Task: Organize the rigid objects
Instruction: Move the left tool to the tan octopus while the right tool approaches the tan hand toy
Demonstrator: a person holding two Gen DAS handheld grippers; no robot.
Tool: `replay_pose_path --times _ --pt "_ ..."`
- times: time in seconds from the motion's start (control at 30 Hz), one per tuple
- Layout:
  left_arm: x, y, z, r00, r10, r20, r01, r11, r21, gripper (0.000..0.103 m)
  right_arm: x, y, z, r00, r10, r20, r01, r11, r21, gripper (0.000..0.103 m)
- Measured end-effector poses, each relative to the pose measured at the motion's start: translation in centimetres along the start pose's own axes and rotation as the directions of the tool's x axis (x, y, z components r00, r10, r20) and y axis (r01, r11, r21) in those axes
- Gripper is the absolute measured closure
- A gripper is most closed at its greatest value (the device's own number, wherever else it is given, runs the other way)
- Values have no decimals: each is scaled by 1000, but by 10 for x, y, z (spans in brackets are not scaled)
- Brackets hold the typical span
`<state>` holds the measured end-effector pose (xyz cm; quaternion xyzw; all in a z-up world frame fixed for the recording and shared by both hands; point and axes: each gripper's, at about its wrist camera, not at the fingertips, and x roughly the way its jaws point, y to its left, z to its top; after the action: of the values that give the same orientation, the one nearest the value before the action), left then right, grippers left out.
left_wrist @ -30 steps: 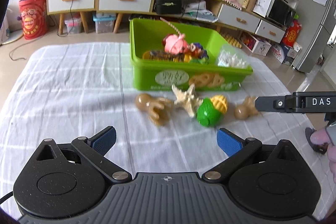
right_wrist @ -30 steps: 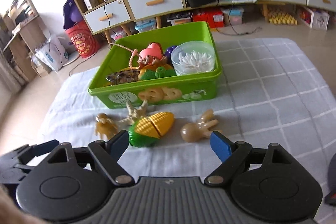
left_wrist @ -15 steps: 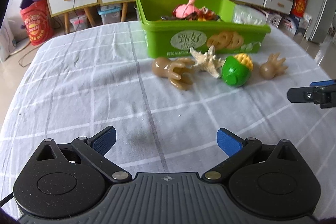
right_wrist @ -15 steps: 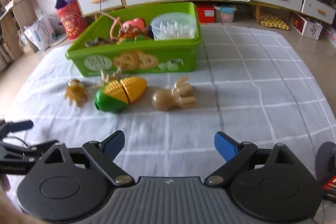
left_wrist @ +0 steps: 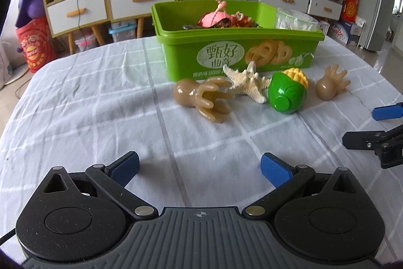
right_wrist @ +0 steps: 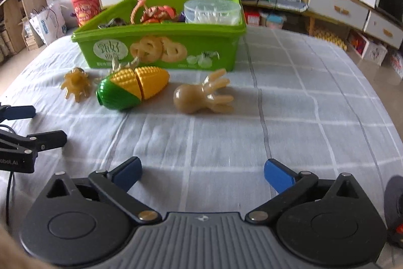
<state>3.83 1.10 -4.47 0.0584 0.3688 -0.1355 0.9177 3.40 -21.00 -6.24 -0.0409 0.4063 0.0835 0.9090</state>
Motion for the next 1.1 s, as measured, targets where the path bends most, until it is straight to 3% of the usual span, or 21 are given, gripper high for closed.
replay_pose_path --times 0.37,0.57,0.83,1.1 --pt "23 6 19 999 -34 28 33 999 36 1 21 0 19 999 5 46 -5 1000 -7 10" --pt "32 14 28 999 -14 43 14 1000 6 2 30 0 29 999 -6 49 6 1000 1 10" --pt "33 17 35 998 -18 60 18 1000 -11 20 37 5 37 998 -21 54 21 1000 -2 12" --pt "30 17 38 998 -27 65 29 999 -27 40 35 14 41 997 -19 75 22 999 -38 35"
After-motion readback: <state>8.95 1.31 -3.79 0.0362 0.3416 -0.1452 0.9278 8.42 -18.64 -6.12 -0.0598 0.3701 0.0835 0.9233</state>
